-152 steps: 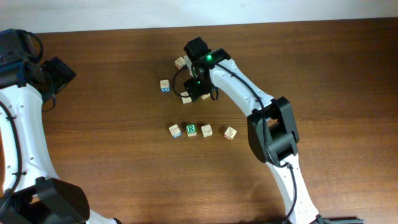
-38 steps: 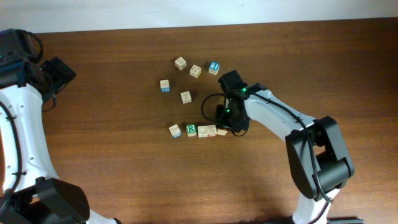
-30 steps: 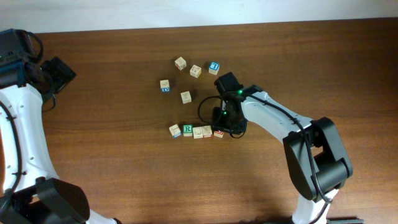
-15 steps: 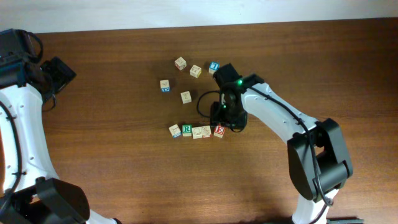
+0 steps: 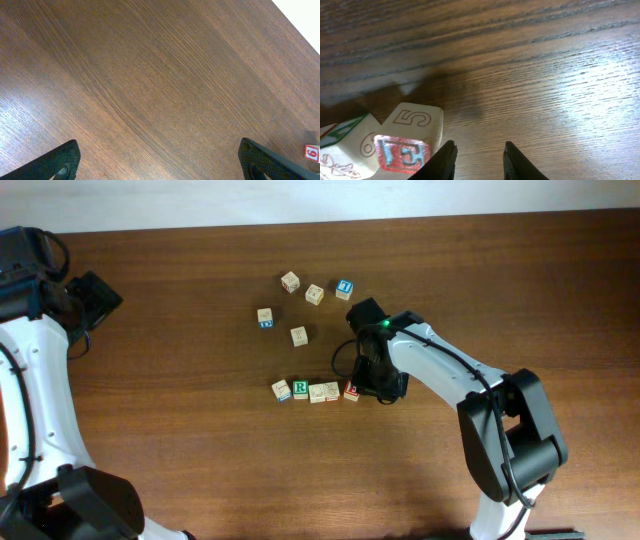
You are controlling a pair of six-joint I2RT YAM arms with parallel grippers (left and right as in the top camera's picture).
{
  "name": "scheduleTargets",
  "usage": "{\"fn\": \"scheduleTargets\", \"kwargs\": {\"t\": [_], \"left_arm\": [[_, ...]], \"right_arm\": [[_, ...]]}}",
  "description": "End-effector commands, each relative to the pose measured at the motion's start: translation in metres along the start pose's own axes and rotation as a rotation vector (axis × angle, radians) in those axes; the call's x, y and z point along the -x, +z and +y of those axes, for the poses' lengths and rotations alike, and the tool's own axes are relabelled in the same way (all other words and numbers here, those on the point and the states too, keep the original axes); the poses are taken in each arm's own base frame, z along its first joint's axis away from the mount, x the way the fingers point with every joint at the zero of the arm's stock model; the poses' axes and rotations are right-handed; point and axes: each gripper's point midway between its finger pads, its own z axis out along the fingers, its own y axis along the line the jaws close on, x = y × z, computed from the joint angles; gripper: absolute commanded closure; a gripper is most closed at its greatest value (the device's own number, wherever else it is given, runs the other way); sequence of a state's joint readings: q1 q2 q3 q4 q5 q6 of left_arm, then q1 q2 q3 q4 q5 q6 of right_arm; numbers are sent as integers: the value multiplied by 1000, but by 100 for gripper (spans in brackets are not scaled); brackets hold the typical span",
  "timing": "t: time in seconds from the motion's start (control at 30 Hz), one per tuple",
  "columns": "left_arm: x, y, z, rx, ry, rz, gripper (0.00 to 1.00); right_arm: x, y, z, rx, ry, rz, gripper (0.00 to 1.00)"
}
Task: Rotate 5 blocks
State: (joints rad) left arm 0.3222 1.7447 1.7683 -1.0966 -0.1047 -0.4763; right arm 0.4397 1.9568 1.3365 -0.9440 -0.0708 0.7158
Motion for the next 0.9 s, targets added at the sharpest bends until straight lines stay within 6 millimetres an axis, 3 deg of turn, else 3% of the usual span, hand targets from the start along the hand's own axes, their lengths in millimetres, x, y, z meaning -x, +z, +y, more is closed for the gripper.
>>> {"fn": "scheduleTargets", "kwargs": {"t": [0.0, 0.17, 0.73, 0.87], "left_arm": [[4, -6, -1, -10, -12, -16, 1], [4, -6, -1, -10, -12, -16, 1], [4, -6, -1, -10, -12, -16, 1], [4, -6, -1, -10, -12, -16, 1]], "right_arm": [[5, -4, 2, 8, 24, -37, 68], [10, -2, 19, 77, -27, -52, 68], [2, 4, 42, 156, -157, -24, 68], [8, -11, 47, 151, -217, -40, 67]]}}
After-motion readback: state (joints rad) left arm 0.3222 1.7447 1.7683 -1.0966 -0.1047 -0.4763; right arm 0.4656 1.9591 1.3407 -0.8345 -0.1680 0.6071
